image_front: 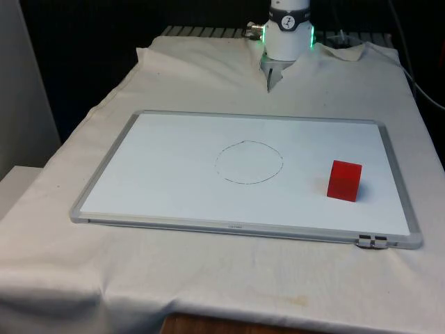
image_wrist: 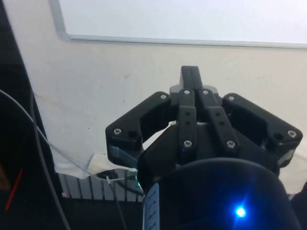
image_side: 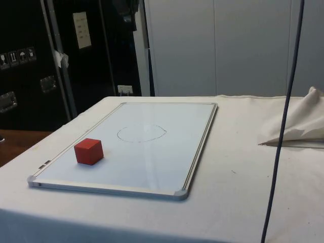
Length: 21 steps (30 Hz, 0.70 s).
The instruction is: Push the cube into the marked area.
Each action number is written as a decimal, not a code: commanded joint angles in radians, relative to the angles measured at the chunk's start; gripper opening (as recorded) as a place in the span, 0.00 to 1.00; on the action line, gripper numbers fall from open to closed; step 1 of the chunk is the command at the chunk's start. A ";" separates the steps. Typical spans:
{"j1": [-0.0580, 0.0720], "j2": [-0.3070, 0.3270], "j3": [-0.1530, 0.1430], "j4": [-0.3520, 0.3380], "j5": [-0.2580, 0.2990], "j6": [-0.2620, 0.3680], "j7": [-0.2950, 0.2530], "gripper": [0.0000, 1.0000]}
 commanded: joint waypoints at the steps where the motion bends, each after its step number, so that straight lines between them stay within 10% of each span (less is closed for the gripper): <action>1: 0.003 -0.007 0.003 -0.004 0.000 0.013 0.011 0.00; 21: 0.004 -0.006 0.110 -0.021 0.025 0.123 0.092 0.00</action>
